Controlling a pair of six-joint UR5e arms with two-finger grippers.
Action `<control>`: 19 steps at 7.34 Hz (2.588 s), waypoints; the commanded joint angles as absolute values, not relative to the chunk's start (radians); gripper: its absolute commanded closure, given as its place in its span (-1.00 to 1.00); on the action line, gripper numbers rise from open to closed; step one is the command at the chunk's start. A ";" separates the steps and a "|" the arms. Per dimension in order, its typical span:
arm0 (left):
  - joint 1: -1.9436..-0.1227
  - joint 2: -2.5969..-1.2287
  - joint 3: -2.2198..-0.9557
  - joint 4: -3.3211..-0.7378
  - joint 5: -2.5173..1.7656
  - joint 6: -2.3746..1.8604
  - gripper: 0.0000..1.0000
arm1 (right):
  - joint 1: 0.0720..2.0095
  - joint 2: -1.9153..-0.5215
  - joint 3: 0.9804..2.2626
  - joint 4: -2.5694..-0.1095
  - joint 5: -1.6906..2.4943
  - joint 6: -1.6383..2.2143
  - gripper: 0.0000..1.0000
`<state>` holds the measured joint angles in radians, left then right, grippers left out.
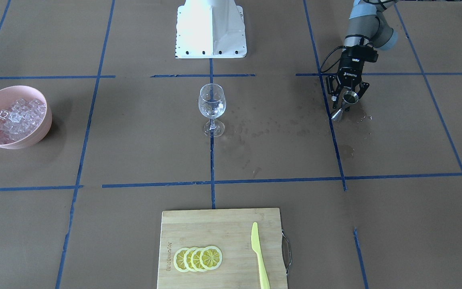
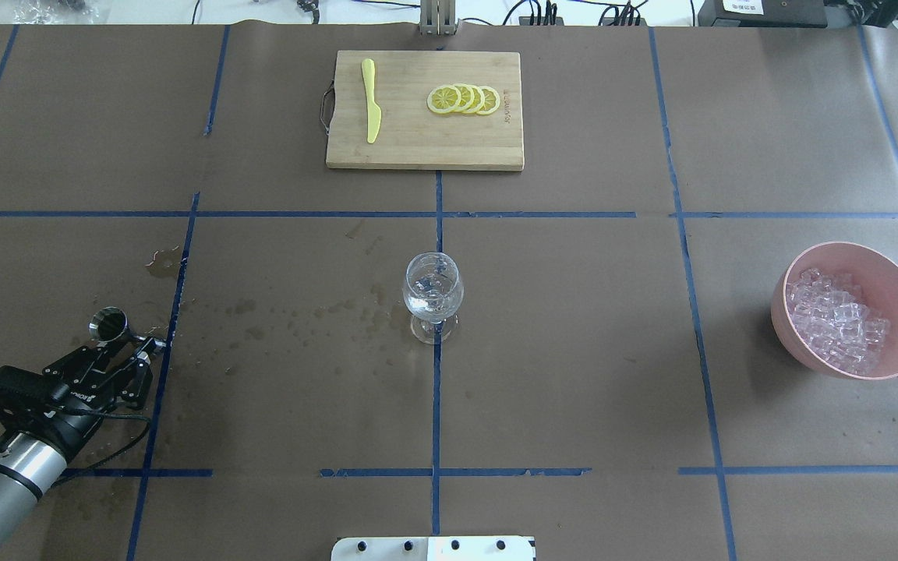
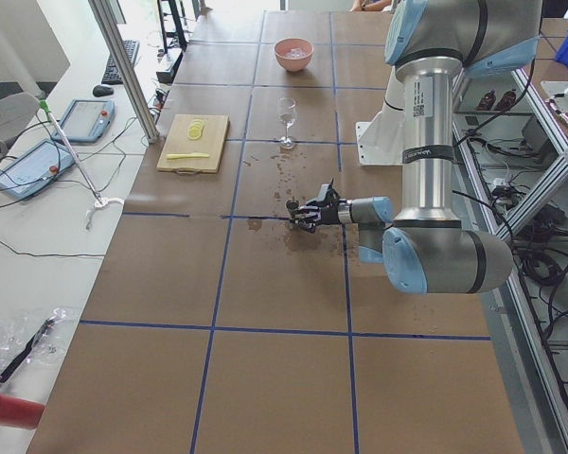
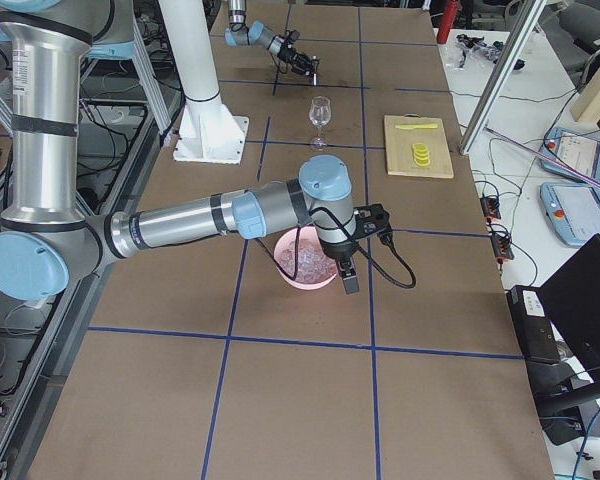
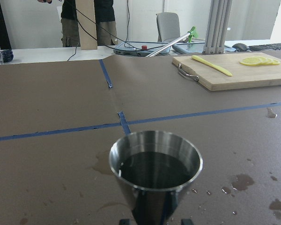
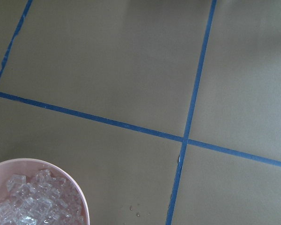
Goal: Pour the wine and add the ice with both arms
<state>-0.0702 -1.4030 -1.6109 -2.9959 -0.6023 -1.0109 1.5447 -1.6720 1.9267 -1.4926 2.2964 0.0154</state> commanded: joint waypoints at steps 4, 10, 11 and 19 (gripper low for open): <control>-0.084 -1.404 -1.612 -2.996 -0.604 -1.011 0.08 | 1.545 -1.672 1.927 -1.493 2.296 0.015 -1.00; -0.086 -1.425 -1.614 -2.997 -0.594 -1.009 1.00 | 1.545 -1.671 1.927 -1.493 2.296 0.015 -1.00; -0.090 -1.425 -1.615 -3.014 -0.592 -1.009 1.00 | 1.545 -1.672 1.925 -1.493 2.296 0.015 -1.00; -0.186 -1.597 -1.653 -3.356 -0.617 -0.323 1.00 | 1.545 -1.672 1.919 -1.493 2.296 0.015 -1.00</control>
